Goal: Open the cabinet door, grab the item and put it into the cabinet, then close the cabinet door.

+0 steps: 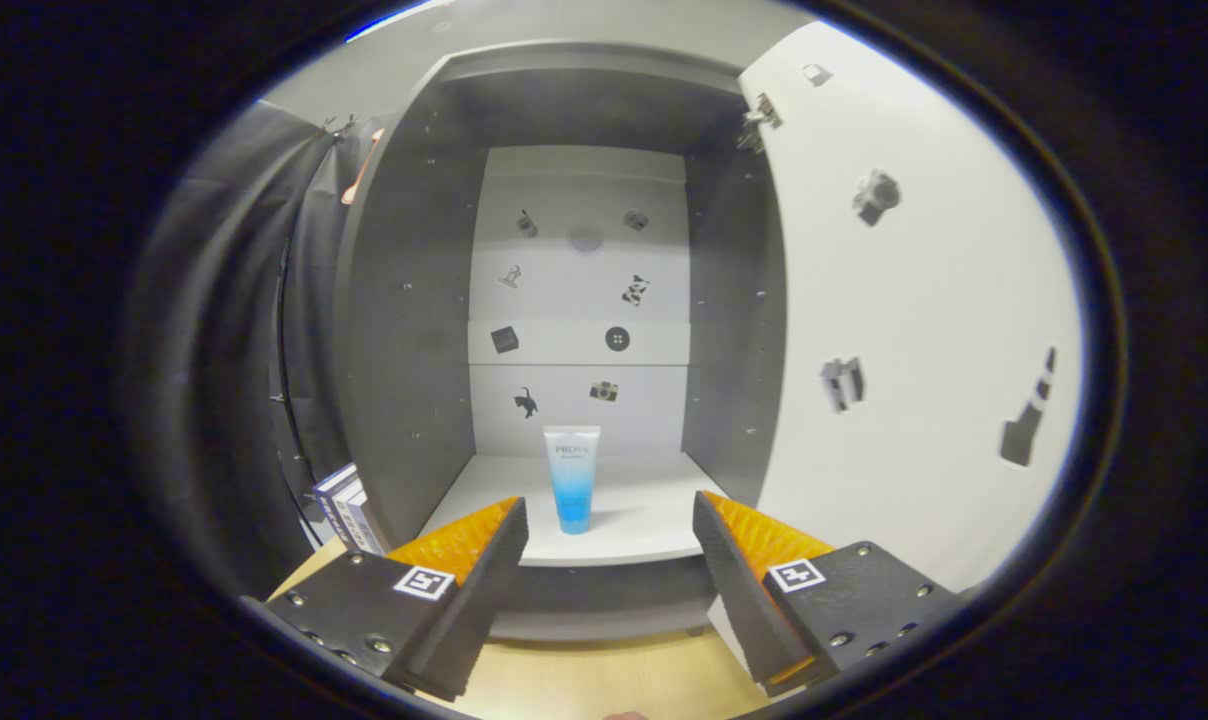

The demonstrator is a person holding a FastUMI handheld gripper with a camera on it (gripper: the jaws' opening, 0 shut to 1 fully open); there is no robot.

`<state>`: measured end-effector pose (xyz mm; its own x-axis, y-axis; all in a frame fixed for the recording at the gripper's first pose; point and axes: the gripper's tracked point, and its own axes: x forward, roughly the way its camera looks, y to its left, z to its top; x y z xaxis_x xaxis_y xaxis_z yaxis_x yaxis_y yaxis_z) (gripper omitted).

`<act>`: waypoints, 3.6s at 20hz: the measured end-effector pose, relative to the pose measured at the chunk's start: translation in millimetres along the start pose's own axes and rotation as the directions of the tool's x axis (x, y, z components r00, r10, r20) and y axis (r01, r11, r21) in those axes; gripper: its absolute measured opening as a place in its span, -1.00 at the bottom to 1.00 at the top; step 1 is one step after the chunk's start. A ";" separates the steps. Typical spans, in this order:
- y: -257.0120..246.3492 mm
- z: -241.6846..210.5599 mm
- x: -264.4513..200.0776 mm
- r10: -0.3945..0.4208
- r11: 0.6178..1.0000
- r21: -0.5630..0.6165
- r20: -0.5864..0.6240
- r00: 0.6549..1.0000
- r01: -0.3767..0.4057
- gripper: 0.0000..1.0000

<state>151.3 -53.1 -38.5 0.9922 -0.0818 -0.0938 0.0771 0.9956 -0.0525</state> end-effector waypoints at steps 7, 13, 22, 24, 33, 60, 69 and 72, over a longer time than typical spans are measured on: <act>-64.5 2.2 -146.8 -0.114 0.993 0.009 -0.015 0.993 0.114 0.96; -147.3 -11.3 -236.4 -0.238 0.971 0.020 -0.045 0.970 0.239 0.97; -271.1 -16.1 -249.2 -0.329 0.940 0.073 -0.067 0.942 0.333 0.97; -287.2 -14.9 -233.5 -0.307 0.947 0.080 -0.065 0.950 0.311 0.97; -286.6 -19.5 -175.1 -0.106 0.983 0.140 -0.077 0.991 0.116 0.95; -56.2 -12.5 -132.4 0.443 0.882 0.184 -0.016 0.896 -0.433 1.00; 69.4 1.4 -62.3 0.406 0.912 0.057 0.014 0.914 -0.407 1.00; 91.1 3.4 -46.5 0.377 0.924 0.048 0.034 0.926 -0.378 1.00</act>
<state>112.5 41.6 -35.6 0.9508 0.3012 -0.0727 -0.2994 0.9535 0.0349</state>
